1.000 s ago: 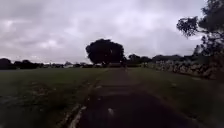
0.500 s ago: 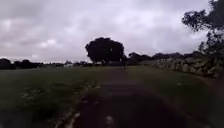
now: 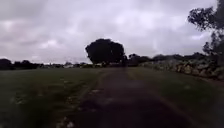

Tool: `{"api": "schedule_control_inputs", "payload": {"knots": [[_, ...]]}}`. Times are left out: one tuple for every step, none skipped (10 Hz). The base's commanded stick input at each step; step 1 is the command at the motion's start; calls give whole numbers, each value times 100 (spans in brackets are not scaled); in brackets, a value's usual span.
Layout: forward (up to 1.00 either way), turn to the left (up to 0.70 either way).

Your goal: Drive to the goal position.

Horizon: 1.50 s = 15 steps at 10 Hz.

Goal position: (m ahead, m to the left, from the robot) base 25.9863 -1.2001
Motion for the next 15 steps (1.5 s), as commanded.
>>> {"api": "schedule_control_inputs", "payload": {"knots": [[50,0],[50,0],[50,0],[50,0],[50,0],[50,0],[50,0],[50,0],[50,0],[50,0],[50,0],[50,0],[50,0],[50,0],[50,0]]}}
